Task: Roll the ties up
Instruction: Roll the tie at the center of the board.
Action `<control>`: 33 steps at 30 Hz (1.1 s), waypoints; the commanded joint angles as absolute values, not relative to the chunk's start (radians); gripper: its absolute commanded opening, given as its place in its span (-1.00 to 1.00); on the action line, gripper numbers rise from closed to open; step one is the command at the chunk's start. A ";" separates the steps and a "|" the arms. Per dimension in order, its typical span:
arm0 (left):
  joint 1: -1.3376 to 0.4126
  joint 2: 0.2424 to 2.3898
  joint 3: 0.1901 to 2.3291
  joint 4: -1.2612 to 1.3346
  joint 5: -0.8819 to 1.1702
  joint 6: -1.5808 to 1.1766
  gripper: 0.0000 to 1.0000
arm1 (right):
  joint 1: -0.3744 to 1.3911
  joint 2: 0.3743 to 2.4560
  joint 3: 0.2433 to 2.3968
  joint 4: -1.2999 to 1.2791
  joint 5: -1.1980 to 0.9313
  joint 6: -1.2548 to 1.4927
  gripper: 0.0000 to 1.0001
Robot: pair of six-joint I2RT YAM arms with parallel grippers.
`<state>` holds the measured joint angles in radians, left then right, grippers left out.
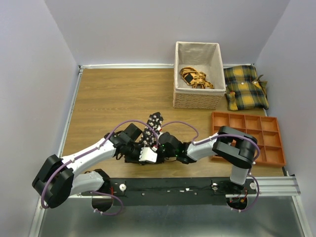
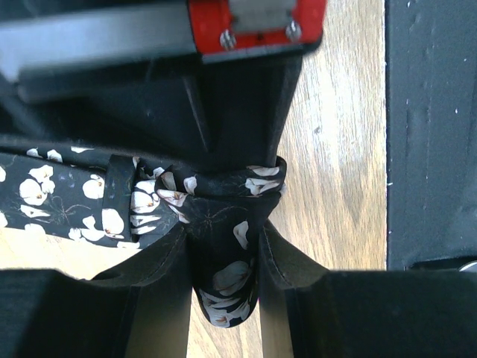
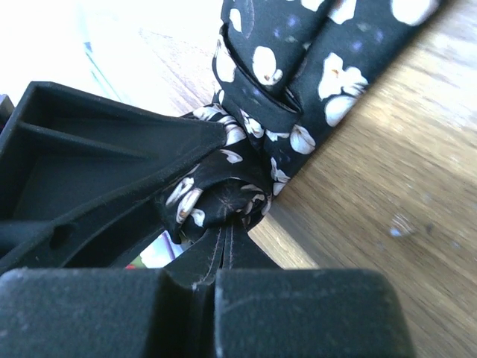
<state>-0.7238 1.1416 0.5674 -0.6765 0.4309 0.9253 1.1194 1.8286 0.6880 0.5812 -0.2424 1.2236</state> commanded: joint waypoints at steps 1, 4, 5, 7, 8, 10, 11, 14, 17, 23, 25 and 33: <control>-0.741 1.172 0.548 -0.630 0.621 0.879 -0.60 | 1.127 1.862 0.804 0.589 -0.160 1.176 -0.98; -0.730 1.169 0.522 -0.647 0.588 0.939 -0.89 | 1.126 1.800 0.701 0.617 -0.120 1.212 -0.74; -0.712 1.163 0.511 -0.663 0.581 0.959 -0.92 | 1.126 1.774 0.649 0.592 -0.104 1.215 -0.53; -0.693 1.154 0.500 -0.676 0.580 1.003 -0.99 | 1.126 1.692 0.624 0.533 -0.077 1.190 -0.35; -0.687 1.157 0.508 -0.707 0.589 1.015 -0.99 | 1.126 1.669 0.617 0.478 -0.077 1.174 -0.27; -0.669 1.181 0.526 -0.726 0.600 1.025 -0.99 | 1.126 1.619 0.606 0.436 -0.084 1.128 -0.21; -0.664 1.193 0.531 -0.730 0.603 1.022 -0.99 | 1.126 1.603 0.604 0.401 -0.090 1.114 -0.18; -0.646 1.252 0.571 -0.755 0.620 1.019 -0.99 | 1.126 1.545 0.614 0.329 -0.091 1.043 -0.10; -0.618 1.314 0.633 -0.793 0.643 1.022 -0.99 | 1.124 1.484 0.598 0.333 -0.086 0.957 -0.04; -0.563 1.422 0.736 -0.952 0.721 1.138 -0.98 | 1.175 1.352 0.383 0.591 0.118 0.660 0.05; -0.539 1.475 0.777 -1.006 0.765 1.215 -0.98 | 1.195 1.312 0.301 0.726 0.167 0.470 0.07; -0.523 1.545 0.807 -0.988 0.761 1.166 -0.98 | 1.331 1.394 0.348 0.917 0.184 -0.032 0.15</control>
